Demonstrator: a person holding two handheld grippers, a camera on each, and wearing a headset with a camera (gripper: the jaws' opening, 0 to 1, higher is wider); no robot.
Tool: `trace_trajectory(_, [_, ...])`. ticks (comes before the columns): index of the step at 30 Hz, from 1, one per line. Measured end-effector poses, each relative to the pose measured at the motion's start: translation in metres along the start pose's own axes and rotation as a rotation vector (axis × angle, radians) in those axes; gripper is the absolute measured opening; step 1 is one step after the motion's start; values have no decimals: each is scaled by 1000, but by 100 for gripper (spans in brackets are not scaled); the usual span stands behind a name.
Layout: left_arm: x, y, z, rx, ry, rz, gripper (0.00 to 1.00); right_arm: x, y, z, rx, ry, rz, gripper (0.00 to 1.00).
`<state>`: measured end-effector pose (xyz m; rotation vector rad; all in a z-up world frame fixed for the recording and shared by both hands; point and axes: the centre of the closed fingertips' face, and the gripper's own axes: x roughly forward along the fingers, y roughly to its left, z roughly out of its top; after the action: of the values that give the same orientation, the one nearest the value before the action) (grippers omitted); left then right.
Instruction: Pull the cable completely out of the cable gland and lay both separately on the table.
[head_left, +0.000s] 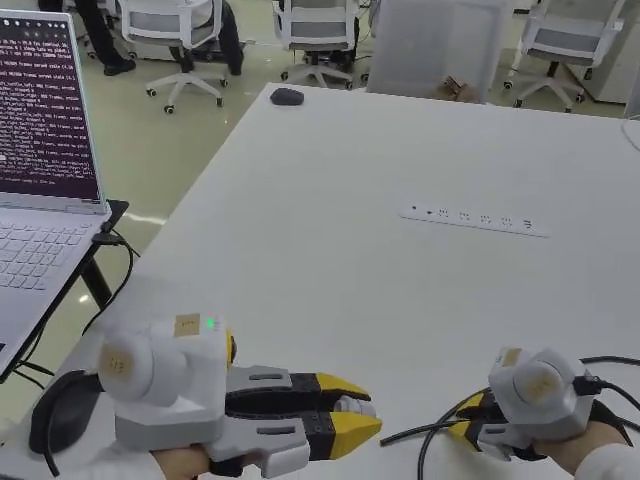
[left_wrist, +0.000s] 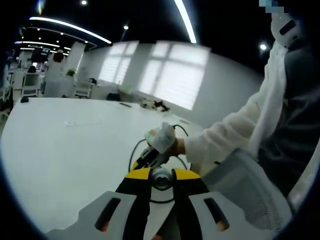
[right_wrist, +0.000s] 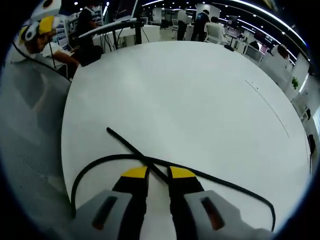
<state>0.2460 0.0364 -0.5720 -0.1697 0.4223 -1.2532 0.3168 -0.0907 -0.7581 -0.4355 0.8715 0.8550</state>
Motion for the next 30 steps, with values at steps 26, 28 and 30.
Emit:
trace_trajectory(26, [39, 105, -59, -19, 191, 164, 17, -83, 43, 32, 8, -232, 15, 31])
trace_trajectory(28, [45, 115, -68, -19, 203, 172, 17, -90, 43, 32, 40, -252, 0, 32])
trace_trajectory(30, [51, 123, -75, -37, 213, 185, 17, -94, 43, 30, 50, -262, -7, 32])
